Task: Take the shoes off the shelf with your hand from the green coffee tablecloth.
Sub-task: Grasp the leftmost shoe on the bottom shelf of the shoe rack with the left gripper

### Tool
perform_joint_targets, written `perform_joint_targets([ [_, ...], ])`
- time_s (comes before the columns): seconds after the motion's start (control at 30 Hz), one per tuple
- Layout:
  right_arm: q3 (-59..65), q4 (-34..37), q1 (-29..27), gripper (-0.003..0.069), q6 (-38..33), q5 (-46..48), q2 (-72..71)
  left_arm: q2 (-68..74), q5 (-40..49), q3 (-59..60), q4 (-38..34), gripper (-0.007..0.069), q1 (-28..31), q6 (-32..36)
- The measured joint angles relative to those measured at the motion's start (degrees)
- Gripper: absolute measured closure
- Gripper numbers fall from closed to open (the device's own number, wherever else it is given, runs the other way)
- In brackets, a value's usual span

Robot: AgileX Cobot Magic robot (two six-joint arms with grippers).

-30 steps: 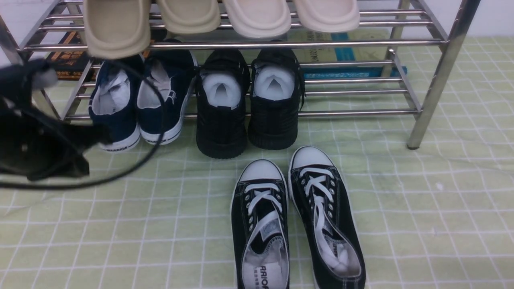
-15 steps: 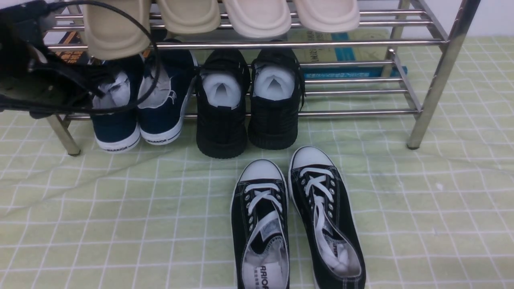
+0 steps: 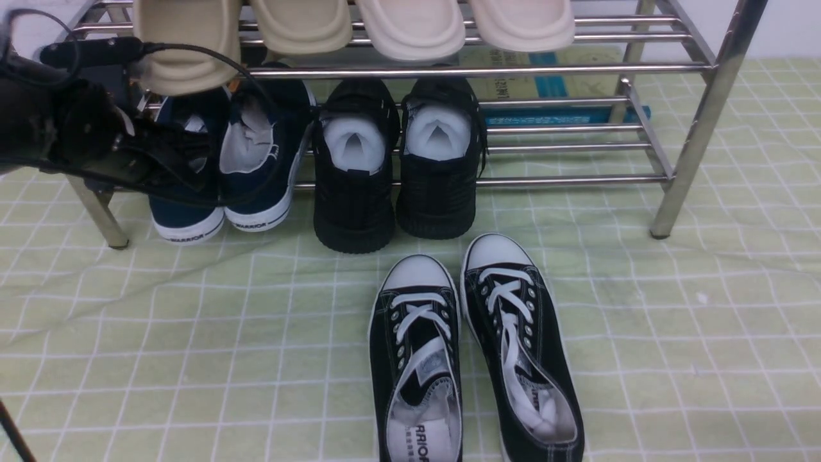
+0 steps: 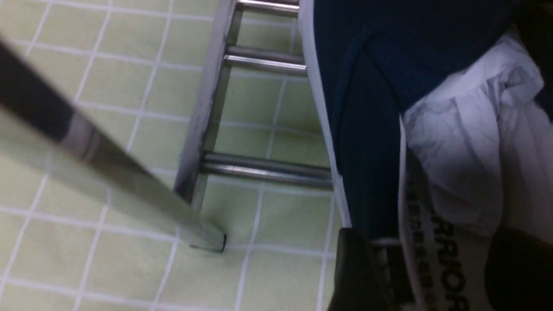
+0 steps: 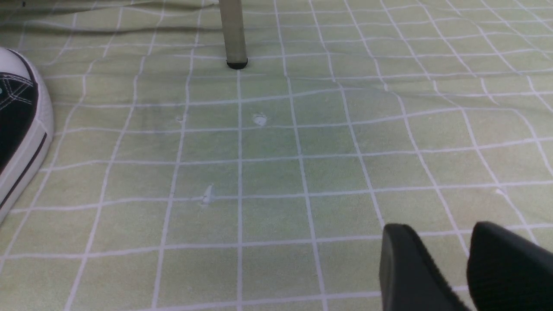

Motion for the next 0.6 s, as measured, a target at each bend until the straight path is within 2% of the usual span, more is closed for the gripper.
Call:
perform_joint_targets([
  [0.17,0.0,0.0,0.0,0.0421,0.0,0.0,0.0,0.74,-1.35,-0.22,2.23,0.0251,0.0,-0.06],
  [0.2,0.0,0.0,0.0,0.0421,0.0,0.0,0.0,0.88,-1.42,-0.22,2.83,0.0312,0.0,-0.12],
  [0.27,0.0,0.0,0.0,0.0421,0.0,0.0,0.0,0.95,-1.34,-0.22,3.03,0.0362,0.0,-0.12],
  [0.3,0.0,0.0,0.0,0.042,0.0,0.0,0.0,1.2,-0.9,-0.22,3.37,0.0472,0.0,-0.16],
  [0.33,0.0,0.0,0.0,0.042,0.0,0.0,0.0,1.27,-0.67,-0.22,3.45,0.0531,0.0,-0.16],
  [0.43,0.0,-0.06,0.0,0.042,0.0,0.0,0.0,1.06,0.15,-0.28,3.37,0.0575,0.0,-0.16],
  [0.6,0.0,0.0,0.0,0.042,0.0,0.0,0.0,-2.2,5.62,-0.28,2.0,0.0575,0.0,-0.16],
])
